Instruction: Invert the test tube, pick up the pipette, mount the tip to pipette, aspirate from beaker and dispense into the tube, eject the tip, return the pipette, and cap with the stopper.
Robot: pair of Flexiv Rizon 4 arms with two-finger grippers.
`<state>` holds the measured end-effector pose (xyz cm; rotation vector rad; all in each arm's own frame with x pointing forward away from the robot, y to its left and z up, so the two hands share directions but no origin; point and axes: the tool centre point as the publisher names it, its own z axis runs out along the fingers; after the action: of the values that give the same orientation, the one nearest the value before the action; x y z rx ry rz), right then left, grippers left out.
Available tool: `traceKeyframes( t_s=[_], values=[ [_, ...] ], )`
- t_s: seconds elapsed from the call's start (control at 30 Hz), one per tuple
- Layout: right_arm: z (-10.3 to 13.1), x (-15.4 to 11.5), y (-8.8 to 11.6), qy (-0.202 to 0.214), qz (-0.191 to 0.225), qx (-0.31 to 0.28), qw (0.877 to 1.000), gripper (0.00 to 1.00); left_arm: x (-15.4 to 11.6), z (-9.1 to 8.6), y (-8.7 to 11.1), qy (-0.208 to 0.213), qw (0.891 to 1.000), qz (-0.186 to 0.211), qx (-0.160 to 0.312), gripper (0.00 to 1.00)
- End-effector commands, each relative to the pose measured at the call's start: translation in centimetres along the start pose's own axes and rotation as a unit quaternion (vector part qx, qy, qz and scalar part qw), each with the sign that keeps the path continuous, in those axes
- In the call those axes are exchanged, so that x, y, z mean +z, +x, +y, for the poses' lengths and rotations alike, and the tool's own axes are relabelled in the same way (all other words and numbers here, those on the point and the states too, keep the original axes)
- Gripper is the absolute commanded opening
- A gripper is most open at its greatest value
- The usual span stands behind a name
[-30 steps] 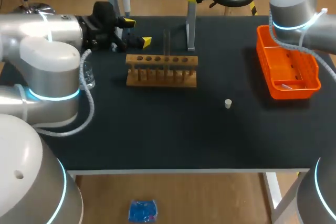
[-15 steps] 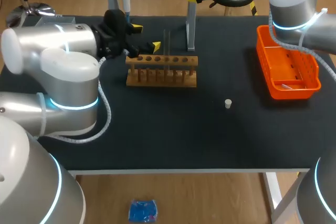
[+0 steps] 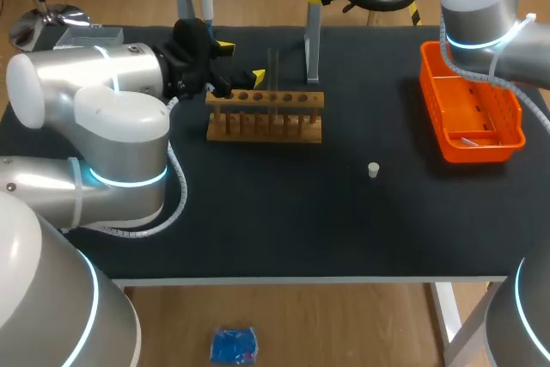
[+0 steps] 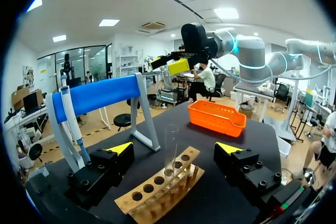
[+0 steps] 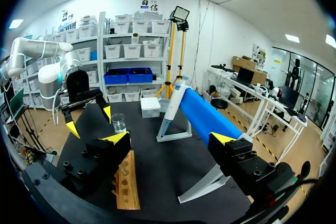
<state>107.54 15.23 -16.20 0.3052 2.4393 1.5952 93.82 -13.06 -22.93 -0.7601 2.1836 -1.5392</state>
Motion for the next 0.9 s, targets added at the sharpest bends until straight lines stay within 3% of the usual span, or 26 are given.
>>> traceKeyframes(
  t_s=[0.03, 0.23, 0.43, 0.73, 0.9],
  values=[
    [0.1, -0.1, -0.1, 0.002, 0.001, 0.000, 1.000, 1.00, 0.2, 0.1, 0.1, 0.002, 1.000, -0.002, 0.000, 1.00],
    [0.0, -1.9, 1.2, 0.015, -0.009, -0.022, 1.000, 1.00, 0.2, 0.1, 0.1, 0.002, 1.000, -0.002, 0.000, 1.00],
    [-1.7, -7.6, 4.1, 0.022, -0.019, -0.030, 0.999, 1.00, 0.2, 0.1, 0.1, 0.002, 1.000, -0.002, 0.000, 1.00],
    [-7.3, -16.5, 9.5, 0.047, -0.026, -0.015, 0.998, 1.00, 0.2, 0.1, 0.1, 0.002, 1.000, -0.002, 0.000, 1.00],
    [-10.2, -19.6, 13.3, 0.048, -0.020, 0.000, 0.999, 1.00, 0.2, 0.1, 0.1, 0.002, 1.000, -0.002, 0.000, 1.00]
  ],
)
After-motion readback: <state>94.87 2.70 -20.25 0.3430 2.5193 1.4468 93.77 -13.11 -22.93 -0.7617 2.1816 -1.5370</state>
